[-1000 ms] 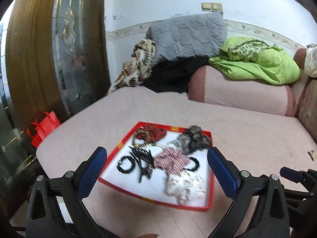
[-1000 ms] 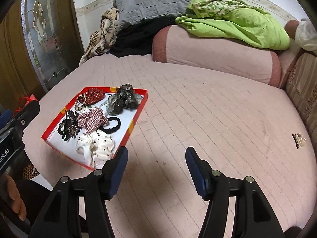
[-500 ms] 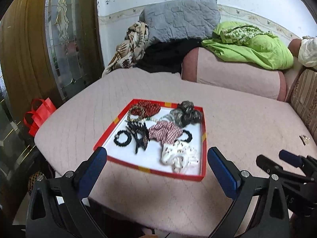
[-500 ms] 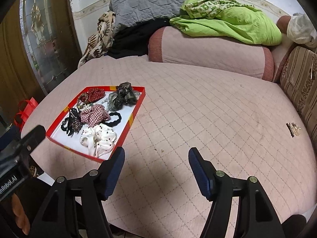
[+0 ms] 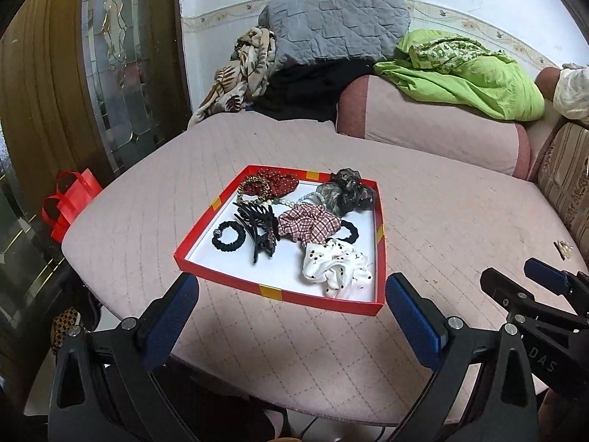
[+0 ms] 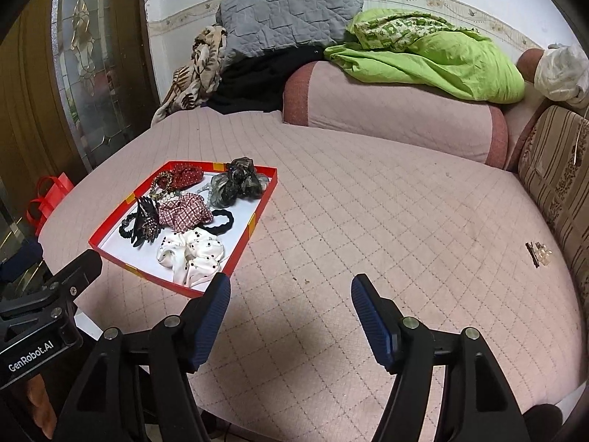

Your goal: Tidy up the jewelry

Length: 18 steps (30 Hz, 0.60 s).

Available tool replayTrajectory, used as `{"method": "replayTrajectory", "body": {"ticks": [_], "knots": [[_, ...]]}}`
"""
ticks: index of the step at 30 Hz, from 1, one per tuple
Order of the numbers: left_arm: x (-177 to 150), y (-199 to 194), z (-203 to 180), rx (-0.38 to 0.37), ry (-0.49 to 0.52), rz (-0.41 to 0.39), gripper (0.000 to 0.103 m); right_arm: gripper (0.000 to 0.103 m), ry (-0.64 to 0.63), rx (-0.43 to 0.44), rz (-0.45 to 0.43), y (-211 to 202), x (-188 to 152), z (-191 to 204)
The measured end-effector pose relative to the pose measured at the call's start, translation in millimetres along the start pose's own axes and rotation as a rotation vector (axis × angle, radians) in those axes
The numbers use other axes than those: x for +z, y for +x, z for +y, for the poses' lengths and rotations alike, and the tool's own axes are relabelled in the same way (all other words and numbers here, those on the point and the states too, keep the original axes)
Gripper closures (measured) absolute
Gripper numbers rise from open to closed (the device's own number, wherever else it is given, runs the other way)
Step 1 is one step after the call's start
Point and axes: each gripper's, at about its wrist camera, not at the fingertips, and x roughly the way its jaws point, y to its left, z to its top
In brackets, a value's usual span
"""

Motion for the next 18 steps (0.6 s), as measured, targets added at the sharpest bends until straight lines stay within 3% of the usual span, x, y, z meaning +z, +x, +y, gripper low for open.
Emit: {"method": "replayTrajectory", "body": {"ticks": [18], "knots": [[-8.7, 23.2, -3.7, -0.042, -0.016, 0.091, 0.002, 0.03, -0.01, -0.022, 0.022, 10.8, -2.4, -1.6]]}}
